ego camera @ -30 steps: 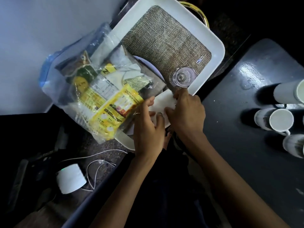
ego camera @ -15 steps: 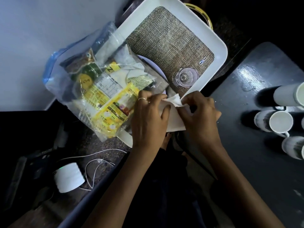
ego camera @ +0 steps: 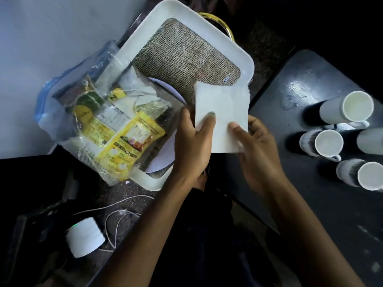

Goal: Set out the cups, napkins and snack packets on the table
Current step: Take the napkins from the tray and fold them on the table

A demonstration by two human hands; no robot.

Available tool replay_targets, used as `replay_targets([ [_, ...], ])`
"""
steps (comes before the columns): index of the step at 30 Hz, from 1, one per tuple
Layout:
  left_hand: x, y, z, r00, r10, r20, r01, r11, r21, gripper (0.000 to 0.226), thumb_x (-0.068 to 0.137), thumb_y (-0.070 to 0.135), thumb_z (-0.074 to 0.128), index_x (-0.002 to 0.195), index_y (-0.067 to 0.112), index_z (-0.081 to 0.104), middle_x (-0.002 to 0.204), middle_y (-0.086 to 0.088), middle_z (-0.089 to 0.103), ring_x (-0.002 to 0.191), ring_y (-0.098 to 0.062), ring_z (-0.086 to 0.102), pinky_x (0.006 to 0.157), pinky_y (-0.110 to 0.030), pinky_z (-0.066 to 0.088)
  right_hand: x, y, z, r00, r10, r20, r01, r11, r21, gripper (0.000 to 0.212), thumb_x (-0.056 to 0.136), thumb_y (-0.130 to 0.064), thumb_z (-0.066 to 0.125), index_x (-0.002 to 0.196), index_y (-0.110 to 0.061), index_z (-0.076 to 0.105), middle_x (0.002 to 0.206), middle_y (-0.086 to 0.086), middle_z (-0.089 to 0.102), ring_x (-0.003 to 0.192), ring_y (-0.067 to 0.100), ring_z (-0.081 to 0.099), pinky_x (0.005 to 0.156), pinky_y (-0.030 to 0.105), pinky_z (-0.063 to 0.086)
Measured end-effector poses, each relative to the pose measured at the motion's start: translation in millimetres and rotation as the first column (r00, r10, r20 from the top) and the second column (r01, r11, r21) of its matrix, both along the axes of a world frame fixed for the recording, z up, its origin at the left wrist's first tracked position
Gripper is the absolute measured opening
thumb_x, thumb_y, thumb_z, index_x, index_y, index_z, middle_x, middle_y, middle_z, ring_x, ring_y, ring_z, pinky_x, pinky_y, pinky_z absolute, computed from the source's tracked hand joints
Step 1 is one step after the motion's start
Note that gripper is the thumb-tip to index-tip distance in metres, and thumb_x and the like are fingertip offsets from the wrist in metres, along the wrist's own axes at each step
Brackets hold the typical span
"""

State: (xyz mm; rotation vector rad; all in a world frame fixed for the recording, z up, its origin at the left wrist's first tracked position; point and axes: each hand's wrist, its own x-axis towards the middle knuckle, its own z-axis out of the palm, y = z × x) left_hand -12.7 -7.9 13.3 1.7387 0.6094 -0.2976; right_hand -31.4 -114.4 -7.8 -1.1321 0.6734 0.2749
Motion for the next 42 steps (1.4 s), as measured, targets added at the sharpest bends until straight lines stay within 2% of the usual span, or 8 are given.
replay_targets([
  [5, -4, -22, -3, 0.996, -0.013, -0.087, 0.005, 0.996, -0.094, 0.014, 0.096, 0.026, 0.048, 0.105, 0.027, 0.06, 0.108, 0.006, 0.067, 0.1, -0.008, 0.063, 0.087, -0.023, 0.049, -5, -16, 0, 0.999, -0.019, 0.034, 0.024, 0.991, -0.134, 0.02, 0.09, -0.003, 0.057, 0.108, -0.012, 0.06, 0.088, -0.006, 0.075, 0.08, 0.007, 0.069, 0.066, 0.019, 0.054],
  [9, -6, -35, -7, 0.985, -0.166, -0.055, 0.16, 0.982, -0.105, 0.015, 0.099, 0.022, 0.042, 0.1, 0.034, 0.05, 0.085, 0.029, 0.053, 0.073, 0.027, 0.051, 0.068, 0.003, 0.04, -13, -39, 3, 0.998, 0.039, 0.056, -0.028, 0.982, -0.188, 0.019, 0.094, -0.006, 0.052, 0.1, -0.019, 0.065, 0.089, -0.008, 0.075, 0.081, 0.006, 0.07, 0.066, 0.018, 0.053],
  [12, -7, -52, -10, 0.938, -0.345, -0.043, 0.342, 0.937, -0.072, 0.017, 0.098, 0.02, 0.044, 0.108, 0.017, 0.057, 0.095, 0.009, 0.067, 0.089, 0.002, 0.063, 0.087, -0.022, 0.051, -22, -57, 8, 0.996, 0.006, 0.091, 0.017, 0.967, -0.253, 0.018, 0.094, -0.008, 0.053, 0.099, -0.02, 0.066, 0.088, -0.01, 0.075, 0.082, 0.004, 0.069, 0.066, 0.017, 0.052],
  [17, -11, -88, -15, 0.914, -0.4, 0.07, 0.395, 0.915, 0.076, 0.011, 0.09, 0.01, 0.057, 0.094, 0.008, 0.067, 0.088, -0.006, 0.071, 0.082, -0.022, 0.068, 0.077, -0.04, 0.056, -43, -94, 9, 0.979, -0.174, 0.105, 0.203, 0.859, -0.47, 0.009, 0.09, -0.012, 0.061, 0.091, -0.019, 0.066, 0.078, -0.01, 0.07, 0.074, 0.001, 0.065, 0.065, 0.016, 0.05],
  [20, -26, -115, -19, 0.9, -0.408, 0.155, 0.359, 0.894, 0.269, 0.011, 0.084, 0.012, 0.067, 0.092, 0.009, 0.072, 0.086, 0.001, 0.063, 0.074, -0.01, 0.061, 0.071, -0.024, 0.049, -59, -119, 8, 0.951, -0.291, 0.102, 0.297, 0.776, -0.557, 0.011, 0.086, -0.014, 0.065, 0.084, -0.025, 0.066, 0.078, -0.009, 0.069, 0.073, 0.003, 0.065, 0.068, 0.018, 0.051],
  [23, -48, -155, -17, 0.909, -0.373, 0.185, 0.317, 0.908, 0.273, 0.01, 0.08, 0.014, 0.072, 0.09, 0.014, 0.073, 0.085, 0.005, 0.063, 0.071, -0.004, 0.061, 0.066, -0.009, 0.044, -81, -148, 8, 0.91, -0.398, 0.116, 0.385, 0.71, -0.59, 0.014, 0.084, -0.014, 0.068, 0.08, -0.027, 0.066, 0.077, -0.006, 0.069, 0.071, 0.005, 0.064, 0.068, 0.021, 0.052],
  [30, -106, -258, -17, 0.864, -0.43, 0.261, 0.377, 0.897, 0.23, 0.013, 0.078, 0.014, 0.076, 0.091, 0.012, 0.072, 0.085, 0.0, 0.071, 0.075, -0.007, 0.067, 0.072, -0.014, 0.052, -142, -234, 11, 0.816, -0.556, 0.155, 0.508, 0.566, -0.649, 0.016, 0.083, -0.01, 0.069, 0.078, -0.025, 0.063, 0.079, -0.003, 0.068, 0.072, 0.009, 0.064, 0.07, 0.023, 0.053],
  [42, -197, -425, -8, 0.655, -0.695, 0.295, 0.687, 0.711, 0.149, 0.019, 0.086, 0.009, 0.064, 0.103, 0.006, 0.07, 0.096, -0.005, 0.07, 0.088, -0.014, 0.067, 0.082, -0.034, 0.055, -247, -371, 26, 0.55, -0.782, 0.294, 0.709, 0.25, -0.66, 0.022, 0.084, -0.005, 0.065, 0.08, -0.026, 0.059, 0.089, 0.013, 0.066, 0.079, 0.02, 0.063, 0.066, 0.017, 0.049],
])
